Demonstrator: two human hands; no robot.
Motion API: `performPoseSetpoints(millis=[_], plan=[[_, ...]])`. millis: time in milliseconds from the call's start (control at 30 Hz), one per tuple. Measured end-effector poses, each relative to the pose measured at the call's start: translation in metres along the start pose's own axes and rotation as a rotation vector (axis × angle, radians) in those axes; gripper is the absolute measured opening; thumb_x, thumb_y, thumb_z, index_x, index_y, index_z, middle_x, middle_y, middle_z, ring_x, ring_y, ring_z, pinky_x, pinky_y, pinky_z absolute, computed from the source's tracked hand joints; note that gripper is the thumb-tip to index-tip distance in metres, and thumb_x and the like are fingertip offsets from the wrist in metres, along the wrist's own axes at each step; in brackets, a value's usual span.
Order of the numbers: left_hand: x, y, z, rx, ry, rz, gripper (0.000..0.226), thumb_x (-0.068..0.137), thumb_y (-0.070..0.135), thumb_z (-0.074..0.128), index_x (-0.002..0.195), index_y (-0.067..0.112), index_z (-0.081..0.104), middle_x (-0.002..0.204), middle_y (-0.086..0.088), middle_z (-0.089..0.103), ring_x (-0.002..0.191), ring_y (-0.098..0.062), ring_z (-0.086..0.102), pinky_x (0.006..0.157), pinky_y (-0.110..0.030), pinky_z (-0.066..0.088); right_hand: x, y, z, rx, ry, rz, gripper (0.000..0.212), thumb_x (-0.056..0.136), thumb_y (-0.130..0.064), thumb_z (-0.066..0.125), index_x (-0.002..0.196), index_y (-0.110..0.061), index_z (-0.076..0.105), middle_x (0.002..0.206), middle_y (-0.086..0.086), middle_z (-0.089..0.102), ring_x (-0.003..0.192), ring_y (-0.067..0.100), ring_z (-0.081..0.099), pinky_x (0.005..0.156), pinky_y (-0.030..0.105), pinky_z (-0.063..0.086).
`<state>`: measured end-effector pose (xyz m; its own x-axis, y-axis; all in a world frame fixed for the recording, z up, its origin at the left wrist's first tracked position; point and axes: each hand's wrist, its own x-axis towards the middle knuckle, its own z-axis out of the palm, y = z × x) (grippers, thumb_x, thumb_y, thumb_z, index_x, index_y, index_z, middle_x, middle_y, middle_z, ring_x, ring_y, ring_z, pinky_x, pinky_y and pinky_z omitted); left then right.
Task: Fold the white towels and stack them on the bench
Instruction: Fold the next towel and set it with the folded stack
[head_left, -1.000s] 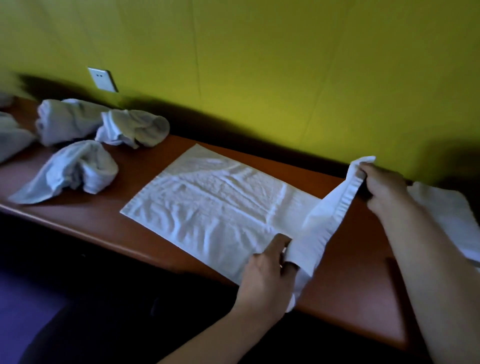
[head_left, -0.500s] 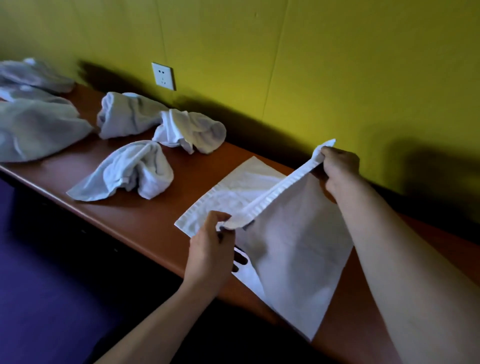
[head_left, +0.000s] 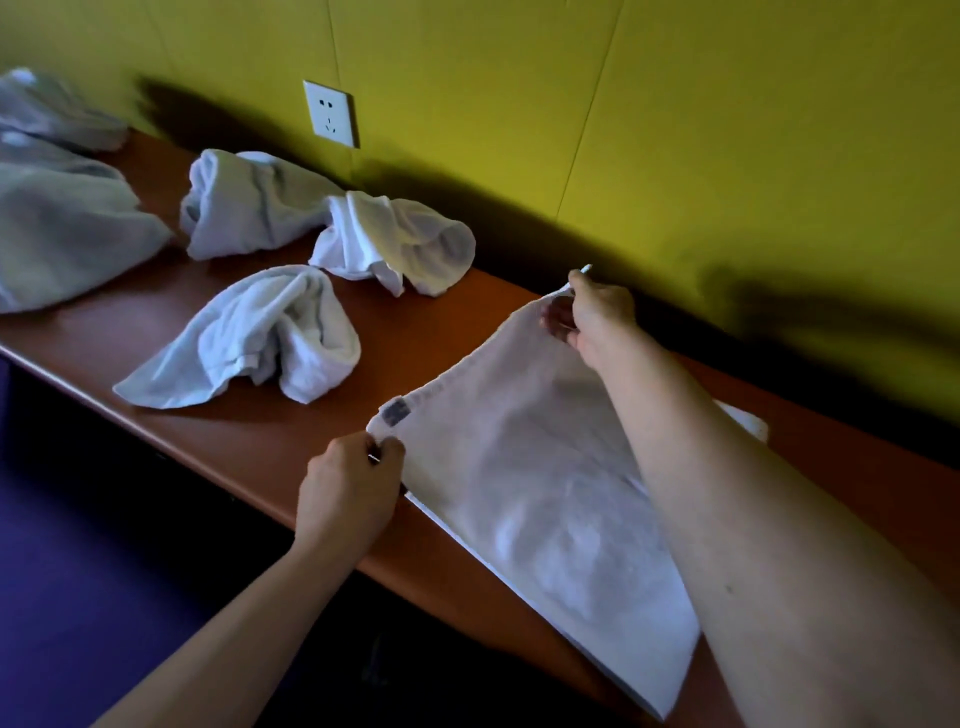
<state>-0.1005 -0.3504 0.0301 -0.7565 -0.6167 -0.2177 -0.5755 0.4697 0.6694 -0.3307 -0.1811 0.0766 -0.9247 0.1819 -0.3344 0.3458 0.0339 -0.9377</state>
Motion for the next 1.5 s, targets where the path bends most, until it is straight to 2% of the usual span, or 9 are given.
performPoseSetpoints(millis=[100, 200, 367, 600, 733, 833, 967, 1233, 1500], plan=[[0.005, -0.017, 0.006, 0.124, 0.047, 0.014, 0.022, 0.085, 0.041, 0.06, 0.09, 0.021, 0.053, 0.089, -0.006, 0.067, 0.09, -0.037, 0.062, 0.071, -0.038, 0.044, -0.017, 0.02, -0.019, -0.122, -0.036, -0.072, 0.019, 0.101, -0.024, 0.054, 0.09, -0.009, 0.059, 0.065, 0.009, 0.059, 0.05, 0.018, 0.058, 0.054, 0.031, 0.051], [-0.001, -0.02, 0.008, 0.114, 0.098, 0.097, 0.045, 0.08, 0.036, 0.071, 0.114, 0.024, 0.043, 0.111, -0.006, 0.058, 0.102, -0.037, 0.056, 0.079, -0.043, 0.046, -0.049, 0.044, -0.061, -0.381, 0.006, -0.269, 0.016, 0.093, -0.026, 0.056, 0.107, -0.022, 0.062, 0.083, 0.006, 0.067, 0.063, 0.019, 0.064, 0.063, 0.038, 0.056], [-0.003, -0.022, 0.017, 0.398, 0.052, 0.434, 0.054, 0.082, 0.026, 0.069, 0.133, 0.035, 0.053, 0.139, -0.004, 0.044, 0.112, -0.04, 0.049, 0.096, -0.05, 0.042, -0.142, 0.093, -0.141, -0.743, -0.114, -0.626, 0.01, 0.092, -0.028, 0.066, 0.099, -0.023, 0.061, 0.086, -0.008, 0.065, 0.075, 0.007, 0.061, 0.064, 0.022, 0.049], [-0.025, -0.029, 0.012, 0.471, -0.056, 0.487, 0.045, 0.087, 0.027, 0.066, 0.13, 0.037, 0.06, 0.13, -0.009, 0.053, 0.112, -0.041, 0.051, 0.096, -0.053, 0.042, -0.223, 0.187, -0.222, -1.198, -0.216, -0.798, 0.05, 0.078, -0.065, 0.065, 0.117, -0.033, 0.064, 0.114, -0.012, 0.063, 0.105, 0.016, 0.059, 0.088, 0.034, 0.041], [-0.054, -0.044, 0.003, 0.488, -0.106, 0.596, 0.052, 0.075, 0.042, 0.075, 0.126, 0.039, 0.062, 0.132, -0.005, 0.047, 0.112, -0.04, 0.05, 0.094, -0.054, 0.045, -0.244, 0.21, -0.266, -1.265, -0.199, -0.788, 0.068, 0.076, -0.05, 0.074, 0.138, -0.03, 0.053, 0.14, -0.007, 0.053, 0.126, 0.017, 0.049, 0.109, 0.036, 0.032], [-0.071, -0.061, -0.002, 0.579, -0.23, 0.744, 0.068, 0.064, 0.049, 0.077, 0.128, 0.037, 0.057, 0.152, 0.001, 0.035, 0.128, -0.032, 0.041, 0.096, -0.053, 0.045, -0.258, 0.222, -0.283, -1.226, -0.131, -0.803, 0.068, 0.07, -0.021, 0.084, 0.133, -0.023, 0.057, 0.133, 0.0, 0.056, 0.118, 0.024, 0.05, 0.105, 0.039, 0.039], [-0.081, -0.063, -0.004, 0.536, -0.221, 0.837, 0.043, 0.072, 0.028, 0.072, 0.115, 0.031, 0.065, 0.133, 0.004, 0.06, 0.118, -0.032, 0.058, 0.087, -0.049, 0.048, -0.277, 0.234, -0.294, -1.159, -0.029, -0.77, 0.069, 0.06, 0.007, 0.08, 0.123, -0.012, 0.063, 0.127, 0.01, 0.05, 0.107, 0.033, 0.058, 0.087, 0.043, 0.056], [-0.095, -0.064, -0.02, 0.299, -0.114, 0.908, 0.022, 0.077, 0.022, 0.062, 0.097, 0.019, 0.07, 0.09, 0.003, 0.068, 0.087, -0.029, 0.062, 0.071, -0.039, 0.05, -0.288, 0.21, -0.316, -0.897, 0.064, -0.592, 0.02, 0.085, -0.031, 0.058, 0.102, -0.028, 0.069, 0.105, -0.011, 0.067, 0.104, 0.016, 0.062, 0.085, 0.025, 0.039], [-0.09, -0.045, -0.016, -0.111, -0.094, 0.509, 0.023, 0.092, 0.036, 0.062, 0.092, 0.013, 0.064, 0.076, -0.01, 0.069, 0.076, -0.033, 0.066, 0.068, -0.046, 0.05, -0.287, 0.162, -0.308, -0.361, 0.243, -0.431, 0.004, 0.092, -0.014, 0.069, 0.092, -0.018, 0.068, 0.076, -0.003, 0.07, 0.07, -0.011, 0.061, 0.061, 0.004, 0.042]])
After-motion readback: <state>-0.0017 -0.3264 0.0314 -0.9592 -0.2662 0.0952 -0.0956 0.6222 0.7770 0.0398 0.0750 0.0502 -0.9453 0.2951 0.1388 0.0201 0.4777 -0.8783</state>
